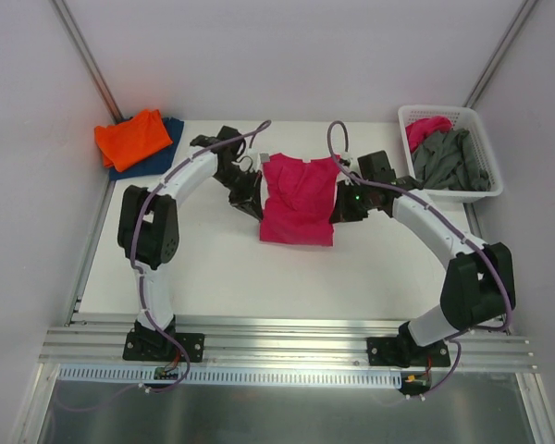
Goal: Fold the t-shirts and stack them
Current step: Fold the tshirt
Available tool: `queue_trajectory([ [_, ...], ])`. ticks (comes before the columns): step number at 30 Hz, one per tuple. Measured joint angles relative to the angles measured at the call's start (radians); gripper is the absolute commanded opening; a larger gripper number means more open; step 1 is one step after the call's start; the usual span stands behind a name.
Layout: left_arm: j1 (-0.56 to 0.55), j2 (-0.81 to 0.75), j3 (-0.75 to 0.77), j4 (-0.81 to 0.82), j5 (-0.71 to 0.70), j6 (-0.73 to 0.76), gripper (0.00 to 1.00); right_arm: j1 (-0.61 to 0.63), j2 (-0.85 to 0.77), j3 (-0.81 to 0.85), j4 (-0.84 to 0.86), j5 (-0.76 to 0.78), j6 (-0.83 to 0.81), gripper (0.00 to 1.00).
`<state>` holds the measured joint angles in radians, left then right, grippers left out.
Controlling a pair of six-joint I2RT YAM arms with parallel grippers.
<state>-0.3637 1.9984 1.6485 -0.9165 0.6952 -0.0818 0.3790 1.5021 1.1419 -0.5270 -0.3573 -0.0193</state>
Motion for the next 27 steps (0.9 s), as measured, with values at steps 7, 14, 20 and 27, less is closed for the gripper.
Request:
queue_trajectory([
  [7, 0.038, 0.02, 0.206, -0.015, -0.054, 0.042, 0.0, -0.033, 0.111, 0.166, 0.018, -0.001, 0.003, 0.01],
  [14, 0.043, 0.126, 0.386, -0.013, -0.113, 0.096, 0.0, -0.054, 0.194, 0.262, 0.038, 0.002, 0.003, 0.0],
  [20, 0.043, 0.207, 0.486, -0.014, -0.156, 0.126, 0.0, -0.073, 0.25, 0.324, 0.06, 0.011, 0.003, 0.0],
  [27, 0.044, 0.283, 0.632, -0.005, -0.2, 0.154, 0.0, -0.088, 0.314, 0.445, 0.079, 0.038, 0.0, 0.0],
])
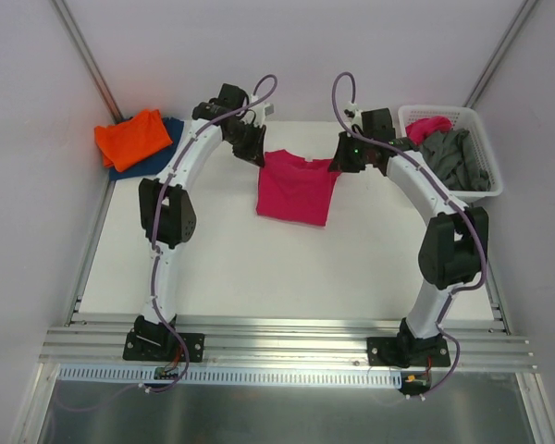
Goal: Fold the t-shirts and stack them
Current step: Fold the tshirt
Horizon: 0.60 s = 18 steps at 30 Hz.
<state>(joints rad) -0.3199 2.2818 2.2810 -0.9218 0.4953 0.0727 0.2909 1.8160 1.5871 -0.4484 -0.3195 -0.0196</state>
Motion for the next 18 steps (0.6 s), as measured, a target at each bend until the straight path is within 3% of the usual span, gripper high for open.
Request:
queue_trajectory([
  [7, 0.006, 0.081, 0.154, 0.051, -0.019, 0.016, 0.04, -0.013, 0.055, 0.066, 0.02, 0.018, -0.001, 0.01],
  [18, 0.014, 0.172, 0.205, 0.098, -0.027, 0.021, 0.08, -0.04, 0.112, 0.093, 0.026, 0.043, -0.003, 0.0],
])
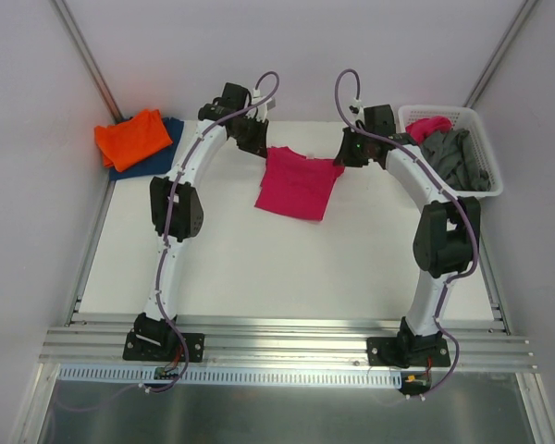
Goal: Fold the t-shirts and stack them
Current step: Fold the tshirt
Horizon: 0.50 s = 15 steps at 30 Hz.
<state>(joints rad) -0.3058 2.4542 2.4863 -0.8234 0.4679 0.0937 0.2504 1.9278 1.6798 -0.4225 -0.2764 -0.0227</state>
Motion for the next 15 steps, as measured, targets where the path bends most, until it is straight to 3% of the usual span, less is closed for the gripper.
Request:
queue_trajectory([
  [15, -0.001, 0.005, 0.0, 0.014, 0.047, -0.009, 0.08, -0.003, -0.021, -0.027, 0.007, 0.002, 0.011, 0.0],
])
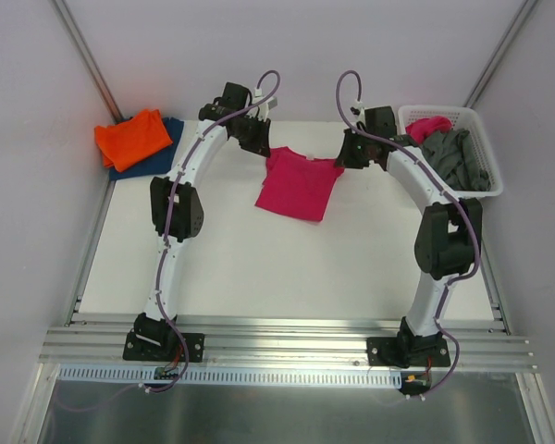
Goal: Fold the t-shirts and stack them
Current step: Fold the tshirt
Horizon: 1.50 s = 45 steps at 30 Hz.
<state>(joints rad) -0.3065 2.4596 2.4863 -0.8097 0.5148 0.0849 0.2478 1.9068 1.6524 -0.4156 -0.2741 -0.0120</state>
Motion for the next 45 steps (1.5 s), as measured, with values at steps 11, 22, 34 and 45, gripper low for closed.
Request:
queue_trajectory([
  [11, 0.0, -0.013, -0.047, 0.003, 0.017, -0.016, 0.06, -0.003, 0.208, 0.266, -0.026, 0.005, -0.005, 0.0],
  [22, -0.009, -0.1, -0.171, -0.022, 0.047, -0.043, 0.19, -0.034, 0.429, 0.454, -0.026, 0.056, -0.001, 0.42],
  [34, -0.066, -0.13, -0.128, -0.027, -0.027, -0.042, 0.36, -0.045, 0.4, 0.389, -0.057, 0.107, 0.032, 0.97],
  [45, -0.076, 0.059, -0.033, 0.0, -0.018, -0.034, 0.68, 0.008, 0.227, 0.292, -0.032, 0.046, 0.118, 0.96],
])
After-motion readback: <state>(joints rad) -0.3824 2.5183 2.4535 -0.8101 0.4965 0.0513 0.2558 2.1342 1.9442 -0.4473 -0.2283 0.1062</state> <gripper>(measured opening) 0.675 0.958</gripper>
